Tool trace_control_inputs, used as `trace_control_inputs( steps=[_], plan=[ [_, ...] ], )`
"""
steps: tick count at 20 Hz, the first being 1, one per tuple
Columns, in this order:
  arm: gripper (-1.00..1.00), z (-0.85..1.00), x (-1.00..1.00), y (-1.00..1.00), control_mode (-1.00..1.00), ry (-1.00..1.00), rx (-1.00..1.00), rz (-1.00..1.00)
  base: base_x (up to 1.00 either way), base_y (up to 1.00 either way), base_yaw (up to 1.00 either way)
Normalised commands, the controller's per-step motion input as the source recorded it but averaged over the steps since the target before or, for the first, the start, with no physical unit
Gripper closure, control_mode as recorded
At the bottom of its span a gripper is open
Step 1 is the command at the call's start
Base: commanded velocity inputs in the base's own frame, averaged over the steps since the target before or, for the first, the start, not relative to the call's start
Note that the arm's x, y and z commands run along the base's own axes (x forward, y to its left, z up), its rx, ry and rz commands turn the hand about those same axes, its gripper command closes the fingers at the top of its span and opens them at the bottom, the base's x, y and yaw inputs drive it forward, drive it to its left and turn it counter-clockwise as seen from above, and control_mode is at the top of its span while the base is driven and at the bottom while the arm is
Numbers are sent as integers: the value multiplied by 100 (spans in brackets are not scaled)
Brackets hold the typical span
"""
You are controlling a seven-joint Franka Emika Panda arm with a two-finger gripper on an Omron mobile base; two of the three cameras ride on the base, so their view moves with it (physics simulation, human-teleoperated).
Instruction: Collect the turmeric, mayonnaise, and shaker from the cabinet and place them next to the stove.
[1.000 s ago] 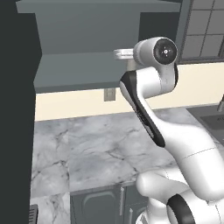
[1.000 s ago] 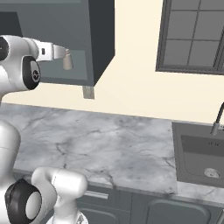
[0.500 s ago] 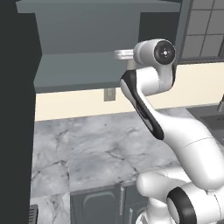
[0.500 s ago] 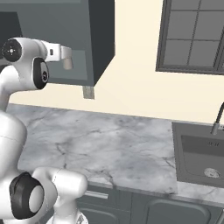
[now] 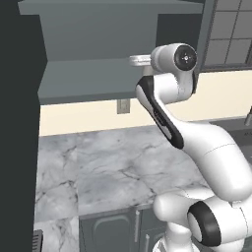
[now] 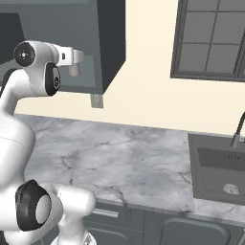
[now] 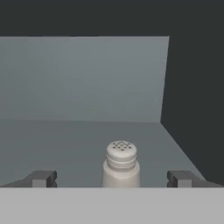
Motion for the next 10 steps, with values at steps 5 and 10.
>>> trace_control_inputs(
  steps=[5,10],
  plan=[
    [-100,-8,17,-6,-100,0,0,2,0,0,0],
    [-100,-10,12,0,-100,0,0,1,0,0,0]
  ],
)
